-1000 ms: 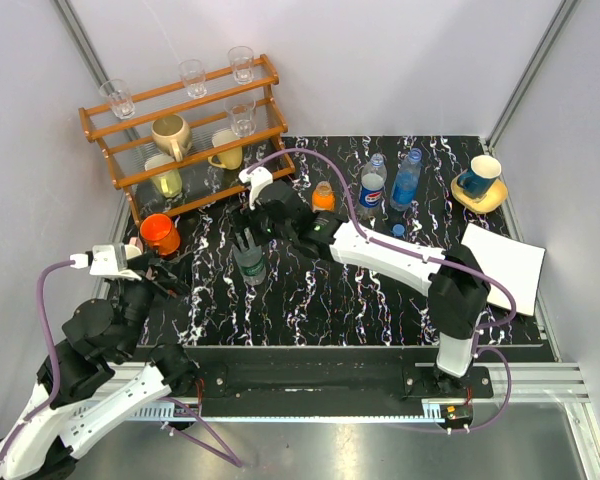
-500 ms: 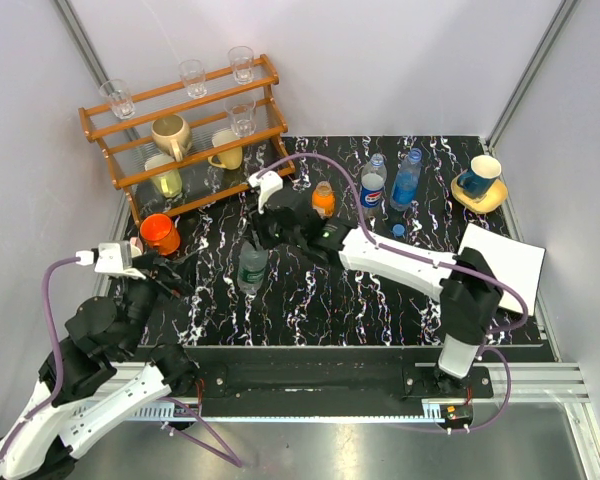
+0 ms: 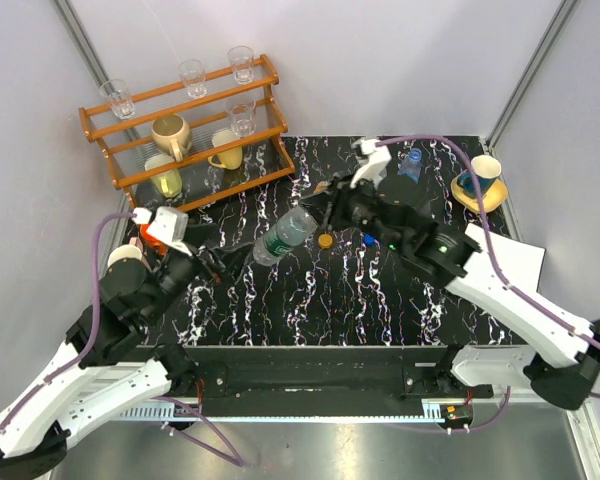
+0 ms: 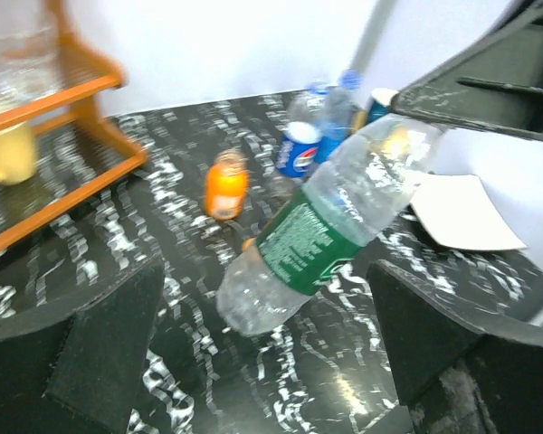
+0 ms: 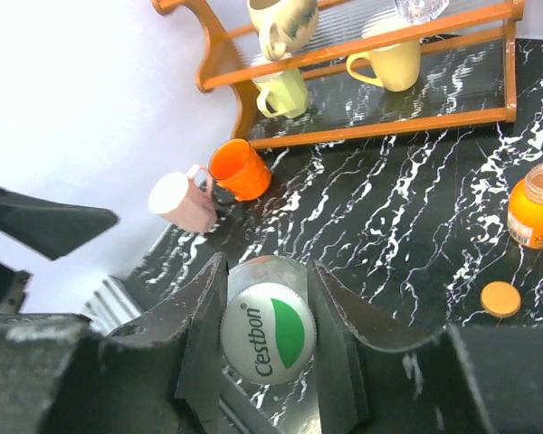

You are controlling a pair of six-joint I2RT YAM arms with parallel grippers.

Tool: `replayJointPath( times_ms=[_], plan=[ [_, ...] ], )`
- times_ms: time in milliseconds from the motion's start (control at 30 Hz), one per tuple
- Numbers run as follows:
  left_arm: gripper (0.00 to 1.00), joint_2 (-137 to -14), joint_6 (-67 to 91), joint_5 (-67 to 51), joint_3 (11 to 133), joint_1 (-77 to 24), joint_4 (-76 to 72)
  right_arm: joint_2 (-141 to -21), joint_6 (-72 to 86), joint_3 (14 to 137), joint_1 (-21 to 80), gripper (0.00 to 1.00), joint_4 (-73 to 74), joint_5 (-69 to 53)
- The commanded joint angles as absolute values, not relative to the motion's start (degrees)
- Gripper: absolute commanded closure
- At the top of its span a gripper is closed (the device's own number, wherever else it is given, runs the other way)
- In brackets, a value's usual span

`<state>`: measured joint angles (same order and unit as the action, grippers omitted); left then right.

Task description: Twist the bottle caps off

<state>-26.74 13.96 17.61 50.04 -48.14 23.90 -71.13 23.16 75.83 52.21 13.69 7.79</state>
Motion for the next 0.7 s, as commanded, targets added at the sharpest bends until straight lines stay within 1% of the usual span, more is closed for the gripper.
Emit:
replayJointPath(
  times_ms=[0,67,133,167,200,267,367,500,667],
  plan=[
    [0.01,-35.23,12.83,-1.91,57.98,-47.47,13.45,-64.8,30.58,75.76,49.49,1.0,20.12,0.99],
    [0.01,-39.96,14.49,-8.74,60.02,-46.33,11.87,-62.76,31.02,76.2,48.34,1.0,23.02,0.18],
    [0.01,-42.35,17.03,-14.82,61.61,-43.17,8.29,-60.04,30.76,76.64,48.34,1.0,25.39,0.18],
    [0.01,-44.45,18.27,-21.47,61.87,-41.94,6.7,-59.16,30.59,76.64,48.25,1.0,25.92,0.18],
    [0.01,-45.52,19.41,-24.66,62.05,-39.84,5.03,-57.41,30.5,76.55,48.25,1.0,26.36,0.18],
    [0.01,-48.84,22.58,-32.73,62.66,-38.5,0.63,-55.64,30.24,76.29,48.25,1.0,26.98,0.09],
    [0.01,-53.07,24.52,-41.36,63.55,-38.23,-2.54,-53.09,30.15,75.85,48.25,1.0,27.25,0.18],
    [0.01,-55.63,26.98,-48.42,61.88,-38.23,-8.77,-51.59,29.88,76.37,48.25,1.0,26.72,-2.98],
    [0.01,-55.64,28.92,-49.83,58.71,-38.23,-12.39,-52.55,30.58,76.9,48.16,1.0,23.65,-6.41]
  ],
)
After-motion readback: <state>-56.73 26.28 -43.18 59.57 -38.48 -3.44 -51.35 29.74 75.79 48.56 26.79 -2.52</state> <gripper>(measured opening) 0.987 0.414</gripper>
